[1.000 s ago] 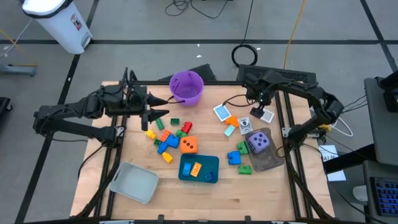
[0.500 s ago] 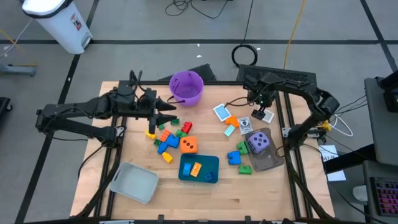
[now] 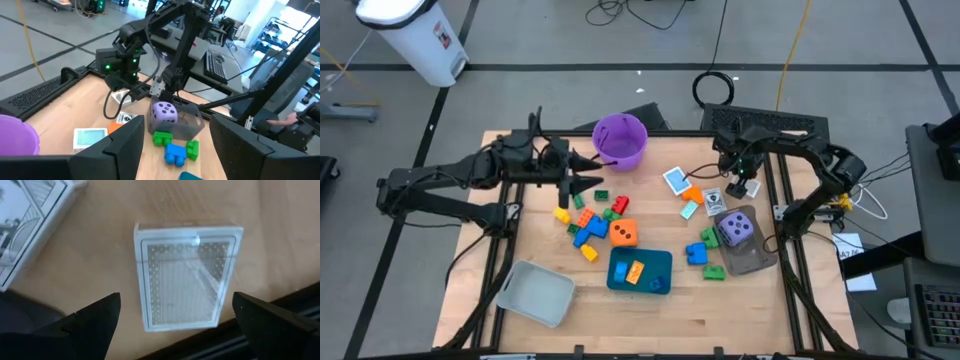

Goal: Pick & Place Toys
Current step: Put the brown deck of cards into the gray bin

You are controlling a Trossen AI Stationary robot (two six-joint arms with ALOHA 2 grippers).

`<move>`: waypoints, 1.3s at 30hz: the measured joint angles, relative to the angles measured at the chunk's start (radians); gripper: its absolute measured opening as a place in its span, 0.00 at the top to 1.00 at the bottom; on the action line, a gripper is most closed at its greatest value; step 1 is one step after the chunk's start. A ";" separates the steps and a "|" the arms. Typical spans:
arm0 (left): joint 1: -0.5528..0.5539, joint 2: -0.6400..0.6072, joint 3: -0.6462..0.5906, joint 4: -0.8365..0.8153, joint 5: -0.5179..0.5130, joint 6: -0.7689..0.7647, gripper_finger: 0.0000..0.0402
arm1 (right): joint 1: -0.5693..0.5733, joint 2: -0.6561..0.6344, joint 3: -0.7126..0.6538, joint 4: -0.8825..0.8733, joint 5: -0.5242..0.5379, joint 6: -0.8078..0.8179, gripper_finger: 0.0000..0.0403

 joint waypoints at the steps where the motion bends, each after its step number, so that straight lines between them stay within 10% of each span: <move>1: 0.002 -0.001 0.000 0.001 0.000 -0.001 0.42 | 0.000 0.000 -0.009 0.013 0.000 0.000 0.06; 25: 0.023 0.000 0.000 0.022 0.026 -0.042 0.42 | -0.072 0.000 -0.098 0.172 -0.008 0.004 0.08; 39: 0.023 0.000 0.000 0.023 0.023 -0.053 0.42 | -0.077 0.000 -0.098 0.157 0.038 -0.019 0.37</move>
